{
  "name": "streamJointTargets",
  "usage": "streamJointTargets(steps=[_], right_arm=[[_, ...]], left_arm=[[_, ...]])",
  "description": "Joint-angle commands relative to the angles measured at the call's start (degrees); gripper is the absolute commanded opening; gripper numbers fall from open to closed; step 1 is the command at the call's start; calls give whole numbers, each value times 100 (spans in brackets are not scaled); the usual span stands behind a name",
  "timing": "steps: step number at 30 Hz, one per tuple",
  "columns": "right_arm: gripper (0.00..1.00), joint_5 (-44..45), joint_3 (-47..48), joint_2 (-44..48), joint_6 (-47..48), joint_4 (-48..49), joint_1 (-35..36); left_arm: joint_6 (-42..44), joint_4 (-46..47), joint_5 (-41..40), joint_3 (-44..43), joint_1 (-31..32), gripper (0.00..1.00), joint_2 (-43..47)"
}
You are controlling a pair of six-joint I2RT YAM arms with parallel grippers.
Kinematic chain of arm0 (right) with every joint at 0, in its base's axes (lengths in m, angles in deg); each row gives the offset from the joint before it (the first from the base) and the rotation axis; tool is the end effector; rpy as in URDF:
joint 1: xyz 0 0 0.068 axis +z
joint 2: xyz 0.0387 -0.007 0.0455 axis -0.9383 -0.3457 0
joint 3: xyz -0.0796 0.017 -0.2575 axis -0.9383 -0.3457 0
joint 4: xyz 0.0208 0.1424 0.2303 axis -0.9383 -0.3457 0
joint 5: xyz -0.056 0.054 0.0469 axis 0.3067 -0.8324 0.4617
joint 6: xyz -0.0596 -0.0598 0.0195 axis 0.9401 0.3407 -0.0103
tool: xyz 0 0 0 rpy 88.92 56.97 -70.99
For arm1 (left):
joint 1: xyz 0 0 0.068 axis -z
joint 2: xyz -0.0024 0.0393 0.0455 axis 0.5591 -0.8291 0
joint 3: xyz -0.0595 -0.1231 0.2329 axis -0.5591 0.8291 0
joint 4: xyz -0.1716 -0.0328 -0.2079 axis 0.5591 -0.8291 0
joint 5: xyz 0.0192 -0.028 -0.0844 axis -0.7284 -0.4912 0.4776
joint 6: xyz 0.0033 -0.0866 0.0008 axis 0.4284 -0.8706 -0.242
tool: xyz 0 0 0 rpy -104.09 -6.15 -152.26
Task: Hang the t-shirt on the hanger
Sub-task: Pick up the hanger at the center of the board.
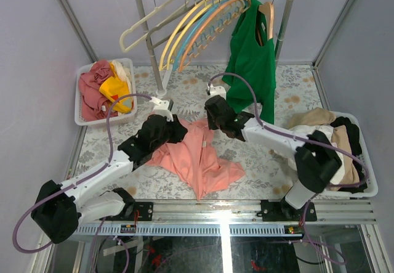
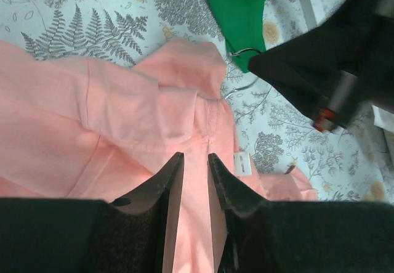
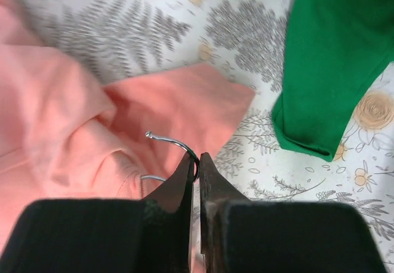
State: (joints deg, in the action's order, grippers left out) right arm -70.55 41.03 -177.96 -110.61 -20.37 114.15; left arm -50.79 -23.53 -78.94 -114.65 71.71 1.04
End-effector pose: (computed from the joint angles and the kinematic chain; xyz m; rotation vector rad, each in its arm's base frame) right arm 0.3149 0.2735 0.1967 -0.1829 2.2314 0.3019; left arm 0.2329 -0.1718 0.2228 0.1277 2.0837 -0.6234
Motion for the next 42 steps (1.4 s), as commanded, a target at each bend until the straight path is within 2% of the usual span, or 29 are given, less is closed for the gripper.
streamJointTargets(steps=[1, 8, 18, 24, 28, 34, 38, 42], right_arm=[[0, 461, -43, 1027, 638, 5, 356], [0, 175, -2, 2104, 1481, -330, 421], [0, -992, 1013, 2930, 2682, -1182, 421], [0, -1899, 1561, 3022, 2904, -1548, 415], [0, -2492, 1871, 3037, 3048, -1734, 415], [0, -3547, 2788, 2771, 3345, -2291, 411], [0, -4286, 3671, 2468, 3496, -2739, 276], [0, -5403, 4429, 2119, 3431, -2947, -237]], left_arm=[[54, -271, 22, -503, -1, 21, 302], [196, -997, 375, -1433, 7, 23, 517], [680, -1889, 758, -2792, 21, 27, 459], [882, -2148, 847, -3007, 23, 29, 481], [1141, -2248, 1457, -3069, 30, 30, 500], [1487, -2633, 1873, -3454, 69, 33, 505], [1666, -2942, 1880, -4029, 65, 35, 442], [1923, -3462, 1896, -4697, 75, 38, 232]])
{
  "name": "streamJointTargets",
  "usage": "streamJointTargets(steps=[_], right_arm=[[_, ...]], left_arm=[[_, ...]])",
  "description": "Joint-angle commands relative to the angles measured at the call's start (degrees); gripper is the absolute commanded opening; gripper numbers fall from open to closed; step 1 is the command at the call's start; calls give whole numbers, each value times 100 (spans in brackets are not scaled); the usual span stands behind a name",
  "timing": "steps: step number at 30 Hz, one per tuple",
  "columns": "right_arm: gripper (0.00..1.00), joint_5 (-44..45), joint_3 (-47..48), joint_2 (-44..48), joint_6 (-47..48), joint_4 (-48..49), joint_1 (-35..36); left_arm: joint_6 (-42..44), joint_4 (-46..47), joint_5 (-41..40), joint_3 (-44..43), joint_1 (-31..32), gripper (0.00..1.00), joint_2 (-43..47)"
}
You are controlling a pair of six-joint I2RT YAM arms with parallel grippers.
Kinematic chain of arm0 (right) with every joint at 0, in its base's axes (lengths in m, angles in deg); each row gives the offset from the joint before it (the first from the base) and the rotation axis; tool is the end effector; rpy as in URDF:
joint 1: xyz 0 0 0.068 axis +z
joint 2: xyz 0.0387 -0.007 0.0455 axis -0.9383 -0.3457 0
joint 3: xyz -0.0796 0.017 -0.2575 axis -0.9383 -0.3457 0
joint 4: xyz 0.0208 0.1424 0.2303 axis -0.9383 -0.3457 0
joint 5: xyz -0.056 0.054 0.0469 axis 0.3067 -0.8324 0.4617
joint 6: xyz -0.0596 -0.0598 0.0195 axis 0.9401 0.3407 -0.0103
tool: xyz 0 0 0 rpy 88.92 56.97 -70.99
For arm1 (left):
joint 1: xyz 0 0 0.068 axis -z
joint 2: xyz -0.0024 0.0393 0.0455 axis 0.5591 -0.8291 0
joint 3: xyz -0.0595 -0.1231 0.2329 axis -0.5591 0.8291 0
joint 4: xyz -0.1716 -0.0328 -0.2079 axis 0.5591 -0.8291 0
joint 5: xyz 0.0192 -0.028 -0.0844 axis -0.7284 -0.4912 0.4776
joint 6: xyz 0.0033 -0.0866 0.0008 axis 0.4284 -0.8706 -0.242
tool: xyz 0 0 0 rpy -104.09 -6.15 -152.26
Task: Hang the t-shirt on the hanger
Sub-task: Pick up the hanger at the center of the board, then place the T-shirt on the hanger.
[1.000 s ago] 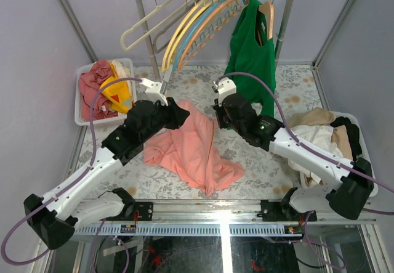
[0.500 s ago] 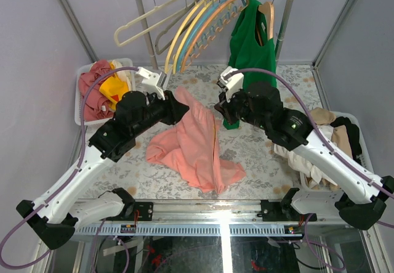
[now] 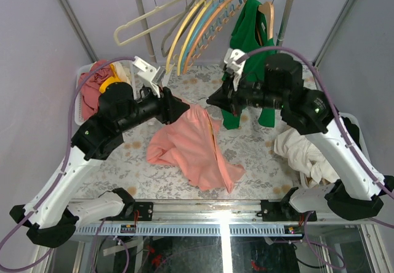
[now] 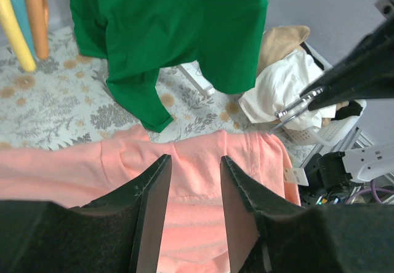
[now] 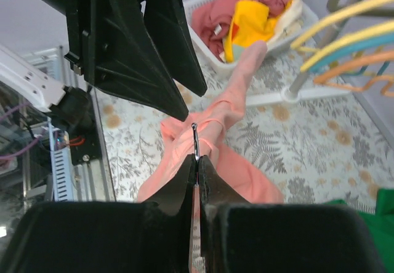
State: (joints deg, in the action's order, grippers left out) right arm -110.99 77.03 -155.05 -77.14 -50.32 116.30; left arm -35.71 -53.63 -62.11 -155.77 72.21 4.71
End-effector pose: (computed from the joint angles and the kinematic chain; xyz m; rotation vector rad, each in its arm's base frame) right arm 0.1806 0.2315 0.5094 -1.0681 1.4750 0.8228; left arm 0.1865 -0.1670 0.4481 0.5604 1.7582 -0.8152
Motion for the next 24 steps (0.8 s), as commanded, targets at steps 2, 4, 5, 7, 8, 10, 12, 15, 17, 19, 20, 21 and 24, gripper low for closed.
streamJointTargets(steps=[2, 4, 5, 7, 8, 10, 12, 15, 17, 19, 20, 21, 24], right_arm=[[0, -1855, 1225, -386, 17, -25, -694], [0, -2343, 1652, -629, -19, -151, -874], [0, -2500, 1875, -759, -23, -237, -934], [0, -2796, 2353, -985, -48, -383, -1050], [0, -2955, 2506, -1078, -77, -437, -1096], [0, -3235, 2666, -1175, -133, -440, -1157], [0, -3441, 2561, -1122, -188, -372, -1180], [0, -3694, 2174, -909, -270, -223, -1189], [0, -3867, 1756, -680, -412, 28, -1189], [0, -4072, 1368, -445, -578, 312, -1187], [0, -4186, 1184, -325, -682, 478, -1188], [0, -4306, 978, -211, -798, 676, -1189], [0, -4585, 430, 119, -1180, 1279, -1188]], left_arm=[[509, -582, 317, -846, 21, 39, -207], [559, -675, 369, -1084, 20, 43, -261], [583, -747, 404, -1201, 21, 44, -303], [639, -900, 473, -1473, 24, 46, -432], [664, -981, 597, -1591, 22, 47, -506], [764, -1148, 671, -1775, 15, 49, -668], [894, -1329, 539, -1900, 19, 49, -766], [1057, -1393, 433, -1849, 22, 51, -731], [1163, -1408, 529, -1792, 19, 54, -711], [1274, -1456, 731, -1754, 19, 56, -718], [1318, -1496, 926, -1744, 21, 58, -731], [1349, -1517, 1131, -1728, 19, 59, -733], [1382, -1525, 1851, -1657, 18, 61, -762]])
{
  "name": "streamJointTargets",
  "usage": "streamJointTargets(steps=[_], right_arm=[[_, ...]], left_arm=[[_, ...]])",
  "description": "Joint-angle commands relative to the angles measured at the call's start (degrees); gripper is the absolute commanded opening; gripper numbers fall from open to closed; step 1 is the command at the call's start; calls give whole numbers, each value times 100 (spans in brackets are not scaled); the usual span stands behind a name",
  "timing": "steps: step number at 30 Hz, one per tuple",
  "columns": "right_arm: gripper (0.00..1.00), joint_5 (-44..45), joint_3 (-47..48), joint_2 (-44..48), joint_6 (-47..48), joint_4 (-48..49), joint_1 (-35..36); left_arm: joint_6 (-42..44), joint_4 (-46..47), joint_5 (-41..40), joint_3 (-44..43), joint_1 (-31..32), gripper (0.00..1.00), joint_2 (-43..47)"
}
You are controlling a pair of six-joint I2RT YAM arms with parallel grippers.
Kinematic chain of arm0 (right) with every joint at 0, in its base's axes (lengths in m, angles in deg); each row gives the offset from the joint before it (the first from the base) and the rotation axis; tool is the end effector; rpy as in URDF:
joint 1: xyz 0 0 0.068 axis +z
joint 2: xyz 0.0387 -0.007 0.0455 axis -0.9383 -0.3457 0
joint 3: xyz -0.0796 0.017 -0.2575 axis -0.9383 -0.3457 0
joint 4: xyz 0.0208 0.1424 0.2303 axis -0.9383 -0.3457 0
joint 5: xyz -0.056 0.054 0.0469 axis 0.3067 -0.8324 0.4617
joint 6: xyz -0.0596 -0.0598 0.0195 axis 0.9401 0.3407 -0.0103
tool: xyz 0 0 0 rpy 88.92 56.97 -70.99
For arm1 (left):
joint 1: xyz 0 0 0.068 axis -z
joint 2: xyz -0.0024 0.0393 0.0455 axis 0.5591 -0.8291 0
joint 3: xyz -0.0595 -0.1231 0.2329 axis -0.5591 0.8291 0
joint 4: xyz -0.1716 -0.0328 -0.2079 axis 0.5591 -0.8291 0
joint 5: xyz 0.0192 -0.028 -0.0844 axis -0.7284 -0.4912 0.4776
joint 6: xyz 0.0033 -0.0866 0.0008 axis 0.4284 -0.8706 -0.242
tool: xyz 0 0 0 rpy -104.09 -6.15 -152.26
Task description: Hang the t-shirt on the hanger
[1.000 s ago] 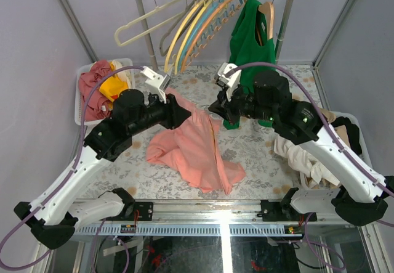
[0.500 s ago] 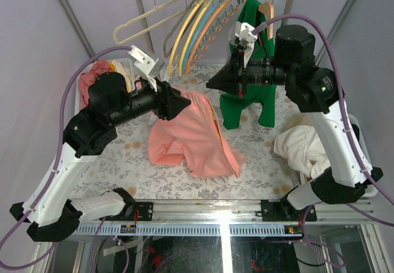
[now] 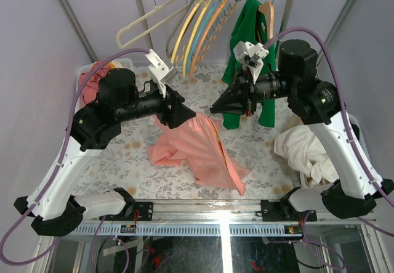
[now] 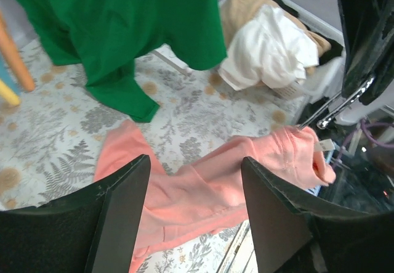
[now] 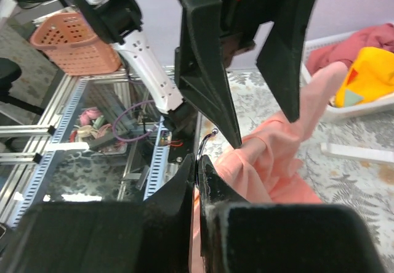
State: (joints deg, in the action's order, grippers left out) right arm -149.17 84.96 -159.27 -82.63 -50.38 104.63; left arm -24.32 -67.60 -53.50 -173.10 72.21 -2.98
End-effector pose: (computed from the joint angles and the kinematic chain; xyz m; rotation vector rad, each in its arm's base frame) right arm 0.1825 0.2078 0.5396 -1.2839 1.2729 1.2934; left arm 0.1783 -0.1746 0.4893 0.8459 1.7128 -0.8030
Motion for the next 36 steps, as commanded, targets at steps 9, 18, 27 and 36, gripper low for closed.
streamJointTargets(steps=[9, 18, 27, 36], right_arm=[[0, -1072, -891, 750, -1041, 1837, -22], [0, -1155, -1174, 818, -1287, 2215, -22], [0, -1118, -1355, 788, -1442, 2544, -22], [0, -805, -1541, 684, -1562, 2839, -20]], left_arm=[[485, -144, 2578, 419, 19, 64, -12], [195, 532, 3550, 726, 27, 64, -119], [-238, 1385, 3569, 1124, 192, 53, 10], [-586, 1455, 2327, 1265, 221, 0, -105]])
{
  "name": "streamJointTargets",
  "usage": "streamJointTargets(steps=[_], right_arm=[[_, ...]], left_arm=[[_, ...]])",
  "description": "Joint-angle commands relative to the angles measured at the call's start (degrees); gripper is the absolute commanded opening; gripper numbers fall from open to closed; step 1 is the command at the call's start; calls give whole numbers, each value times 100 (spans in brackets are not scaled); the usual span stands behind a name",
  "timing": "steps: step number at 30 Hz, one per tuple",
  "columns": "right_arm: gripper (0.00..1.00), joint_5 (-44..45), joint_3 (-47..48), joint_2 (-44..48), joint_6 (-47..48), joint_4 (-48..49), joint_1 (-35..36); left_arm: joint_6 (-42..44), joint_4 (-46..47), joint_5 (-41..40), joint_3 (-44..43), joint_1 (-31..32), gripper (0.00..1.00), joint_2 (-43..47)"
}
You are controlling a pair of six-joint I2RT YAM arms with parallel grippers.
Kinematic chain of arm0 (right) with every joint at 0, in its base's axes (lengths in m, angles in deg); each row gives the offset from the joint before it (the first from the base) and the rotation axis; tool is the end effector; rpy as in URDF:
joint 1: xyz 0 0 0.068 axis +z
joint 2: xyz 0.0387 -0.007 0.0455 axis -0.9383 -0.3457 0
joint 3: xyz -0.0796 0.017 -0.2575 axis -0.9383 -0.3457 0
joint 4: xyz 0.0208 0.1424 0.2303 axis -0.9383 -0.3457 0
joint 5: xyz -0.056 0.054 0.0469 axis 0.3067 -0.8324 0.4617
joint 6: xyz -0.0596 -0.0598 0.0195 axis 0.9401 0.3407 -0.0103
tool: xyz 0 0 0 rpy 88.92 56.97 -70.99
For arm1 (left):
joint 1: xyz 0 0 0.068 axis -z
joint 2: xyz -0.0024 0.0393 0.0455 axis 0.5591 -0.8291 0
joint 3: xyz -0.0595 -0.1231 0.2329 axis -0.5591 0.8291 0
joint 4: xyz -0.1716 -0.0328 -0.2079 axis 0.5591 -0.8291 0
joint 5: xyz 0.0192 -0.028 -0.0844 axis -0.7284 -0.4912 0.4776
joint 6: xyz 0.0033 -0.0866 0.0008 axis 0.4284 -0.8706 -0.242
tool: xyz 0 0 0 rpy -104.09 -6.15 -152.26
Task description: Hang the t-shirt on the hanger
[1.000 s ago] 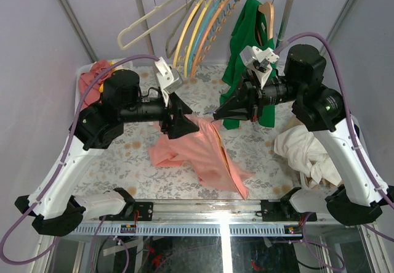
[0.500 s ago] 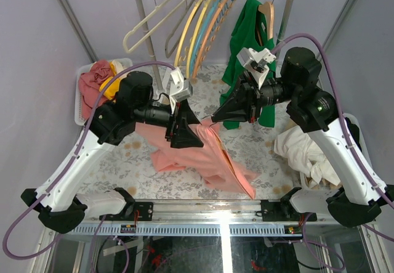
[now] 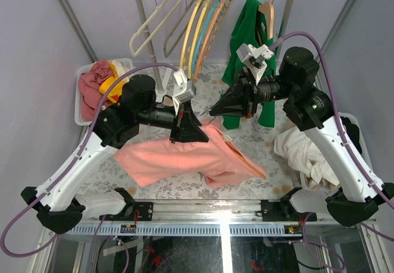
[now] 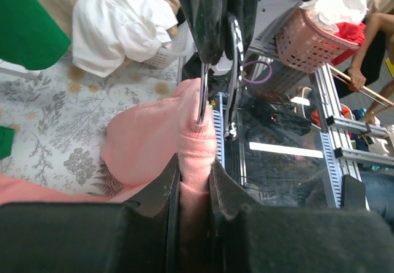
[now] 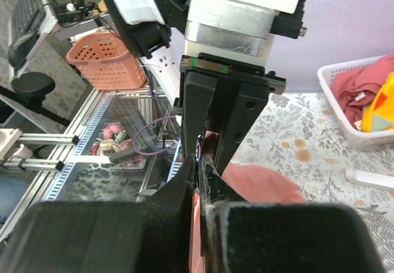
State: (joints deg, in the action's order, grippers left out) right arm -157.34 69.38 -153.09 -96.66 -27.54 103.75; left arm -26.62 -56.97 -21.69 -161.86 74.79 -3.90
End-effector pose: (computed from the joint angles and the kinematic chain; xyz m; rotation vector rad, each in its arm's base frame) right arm 0.1753 0.2037 0.5248 -1.2860 1.1641 1.4663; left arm 0.1572 -0.2159 0.4499 1.2352 1.5553 -1.3661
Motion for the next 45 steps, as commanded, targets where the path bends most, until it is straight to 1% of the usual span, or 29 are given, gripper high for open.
streamJointTargets(steps=[1, 6, 8, 10, 13, 14, 16, 18, 20, 24, 28, 30, 32, 36, 42, 45], right_arm=[[0, 87, 14, 53, -118, 516, 66], [0, 638, -161, 41, 166, 122, 65], [6, 840, -235, 54, 213, 11, 67], [17, 1058, -318, 80, 234, -89, 65], [42, 1527, -373, 140, 303, -374, 66], [48, 1678, -381, 165, 320, -487, 65], [53, 2070, -412, 233, 308, -690, 65], [61, 2471, -453, 319, 280, -895, 65], [65, 3095, -505, 455, 175, -1126, 65], [66, 4719, -750, 933, -51, -1786, 65], [66, 6485, -1200, 1465, -519, -2404, 65], [64, 6989, -1564, 1767, -789, -2538, 65], [63, 7071, -1946, 2003, -1036, -2575, 65], [61, 6860, -2914, 2482, -1322, -2354, 67], [61, 6401, -4319, 3319, -1492, -1385, 65], [62, 6176, -4703, 3600, -1390, -754, 65]], left_arm=[[-371, 395, -966, 204, -37, 0, 31], [-427, 341, -1456, 457, -37, 0, 427], [-427, 266, -1612, 523, -32, 0, 579], [-450, 213, -1734, 591, -36, 0, 704], [-486, 172, -1853, 745, -34, 0, 898], [-499, 158, -1913, 784, -35, 0, 960], [-519, 149, -2021, 880, -37, 0, 1086], [-524, 115, -2102, 944, -41, 0, 1158], [-524, 88, -2119, 993, -41, 0, 1202], [-515, 20, -2256, 963, -35, 0, 1300], [-543, -62, -2614, 800, -40, 0, 1376], [-578, -63, -2759, 700, -44, 0, 1419], [-646, -26, -2916, 601, -45, 0, 1440], [-708, 2, -3036, 356, -44, 0, 1475], [-764, -115, -2943, -52, -50, 0, 1436], [-786, -132, -2790, -131, -45, 0, 1419]])
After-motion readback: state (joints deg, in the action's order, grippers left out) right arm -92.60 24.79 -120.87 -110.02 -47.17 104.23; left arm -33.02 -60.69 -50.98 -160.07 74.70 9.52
